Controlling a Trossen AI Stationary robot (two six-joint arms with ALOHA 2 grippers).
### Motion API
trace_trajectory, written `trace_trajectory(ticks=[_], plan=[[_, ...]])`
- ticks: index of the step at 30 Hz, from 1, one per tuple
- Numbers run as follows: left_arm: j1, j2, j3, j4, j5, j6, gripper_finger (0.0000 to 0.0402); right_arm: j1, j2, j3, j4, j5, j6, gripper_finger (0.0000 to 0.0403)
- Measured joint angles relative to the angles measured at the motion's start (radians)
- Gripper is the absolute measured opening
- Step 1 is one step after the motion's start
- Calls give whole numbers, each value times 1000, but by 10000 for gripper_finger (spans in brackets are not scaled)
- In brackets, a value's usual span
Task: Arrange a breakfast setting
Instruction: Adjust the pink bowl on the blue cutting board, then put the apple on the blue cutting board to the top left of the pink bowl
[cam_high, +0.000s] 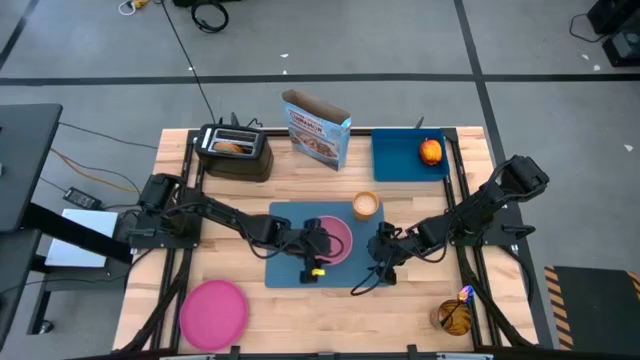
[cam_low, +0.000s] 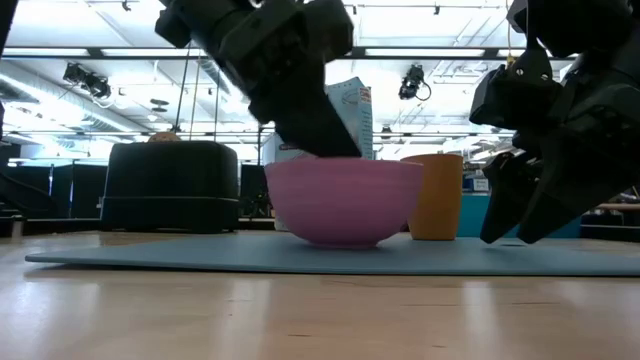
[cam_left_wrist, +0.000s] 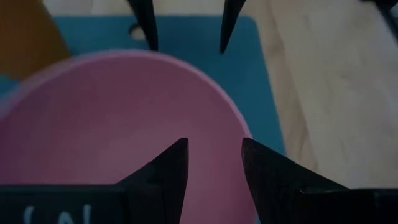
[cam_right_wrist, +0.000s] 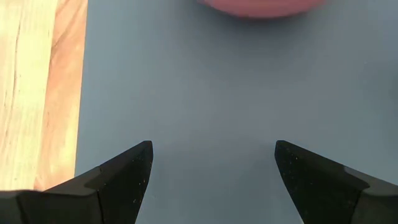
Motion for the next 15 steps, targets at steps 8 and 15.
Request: trace_trajectory(ticks=[8,15], plan=[[0,-1,68,-97,0,12,157,0,4,0,8,0,0,345],[66,-89,88,-210,-42,72,157,3,2,0,5,12,0,345]])
